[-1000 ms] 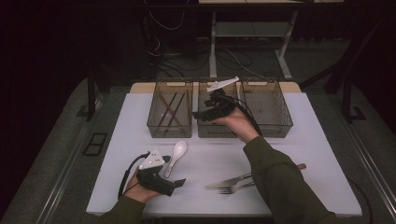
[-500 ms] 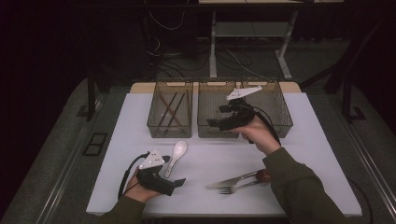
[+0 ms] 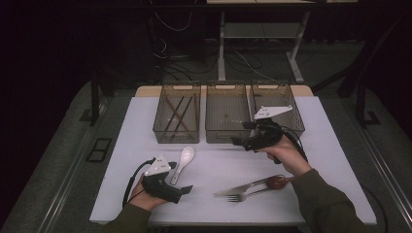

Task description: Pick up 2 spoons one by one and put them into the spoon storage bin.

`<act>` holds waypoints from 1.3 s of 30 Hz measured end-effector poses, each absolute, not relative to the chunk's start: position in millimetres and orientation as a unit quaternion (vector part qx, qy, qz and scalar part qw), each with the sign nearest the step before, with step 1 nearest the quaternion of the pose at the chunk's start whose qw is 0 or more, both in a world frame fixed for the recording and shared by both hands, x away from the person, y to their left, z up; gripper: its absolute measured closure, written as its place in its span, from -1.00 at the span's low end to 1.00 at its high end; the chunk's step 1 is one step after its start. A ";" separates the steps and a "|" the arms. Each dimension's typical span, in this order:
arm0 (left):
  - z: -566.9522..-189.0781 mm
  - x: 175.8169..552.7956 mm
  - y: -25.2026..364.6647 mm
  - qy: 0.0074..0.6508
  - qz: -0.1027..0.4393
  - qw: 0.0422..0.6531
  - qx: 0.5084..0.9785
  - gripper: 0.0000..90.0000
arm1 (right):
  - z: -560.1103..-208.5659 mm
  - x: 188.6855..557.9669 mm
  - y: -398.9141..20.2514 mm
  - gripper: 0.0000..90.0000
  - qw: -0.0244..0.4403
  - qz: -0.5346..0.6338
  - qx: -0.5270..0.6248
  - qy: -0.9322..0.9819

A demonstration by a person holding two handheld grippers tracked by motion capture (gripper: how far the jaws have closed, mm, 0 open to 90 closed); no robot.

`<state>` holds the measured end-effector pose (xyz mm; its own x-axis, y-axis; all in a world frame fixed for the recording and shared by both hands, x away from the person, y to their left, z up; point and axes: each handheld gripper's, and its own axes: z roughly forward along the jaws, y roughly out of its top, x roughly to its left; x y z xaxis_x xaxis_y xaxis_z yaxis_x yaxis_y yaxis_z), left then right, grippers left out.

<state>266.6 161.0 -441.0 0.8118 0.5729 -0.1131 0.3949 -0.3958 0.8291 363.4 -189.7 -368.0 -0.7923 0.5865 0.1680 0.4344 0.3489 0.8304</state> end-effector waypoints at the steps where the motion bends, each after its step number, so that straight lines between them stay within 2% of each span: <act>1: -440.9 266.6 161.0 0.291 0.096 0.466 0.830 -1.00 | -369.8 361.4 -192.7 -0.59 0.082 0.477 0.313 0.817; 31: -438.0 264.8 160.1 0.293 0.104 0.462 0.831 -1.00 | -418.1 281.7 -271.2 -0.62 0.129 0.465 0.354 0.801; 34: -437.6 264.9 160.5 0.295 0.105 0.462 0.830 -1.00 | -422.6 276.1 -277.9 -0.68 0.132 0.463 0.351 0.803; 39: -435.7 264.8 161.3 0.297 0.107 0.459 0.830 -0.94 | -432.9 268.5 -290.3 -0.68 0.136 0.462 0.361 0.799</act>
<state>264.8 161.3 -435.7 0.8005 0.5917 -0.0954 0.3951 -0.4013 0.8264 268.5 -290.3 -432.9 -0.7023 0.7023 0.1164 0.4511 0.3125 0.8360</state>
